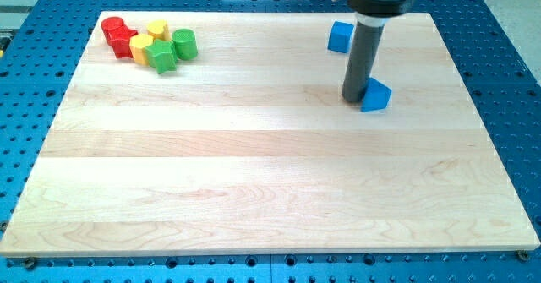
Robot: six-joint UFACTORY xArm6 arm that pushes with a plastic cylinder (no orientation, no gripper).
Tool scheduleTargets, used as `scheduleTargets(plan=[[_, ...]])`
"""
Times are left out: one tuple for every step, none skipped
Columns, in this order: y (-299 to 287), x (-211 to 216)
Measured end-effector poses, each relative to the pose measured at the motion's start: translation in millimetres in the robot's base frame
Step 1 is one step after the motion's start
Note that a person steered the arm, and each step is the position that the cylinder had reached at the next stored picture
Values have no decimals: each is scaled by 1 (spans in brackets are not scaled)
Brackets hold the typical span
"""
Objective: Push the triangle to the bottom right side of the board
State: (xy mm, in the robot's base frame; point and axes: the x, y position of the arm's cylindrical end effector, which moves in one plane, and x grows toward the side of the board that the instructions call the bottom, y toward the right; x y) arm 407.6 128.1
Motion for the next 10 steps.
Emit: scheduleTargets(plan=[[0,33],[-18,1],[-1,-19],[26,14],[38,63],[30,32],[14,18],[56,12],[70,47],[82,91]])
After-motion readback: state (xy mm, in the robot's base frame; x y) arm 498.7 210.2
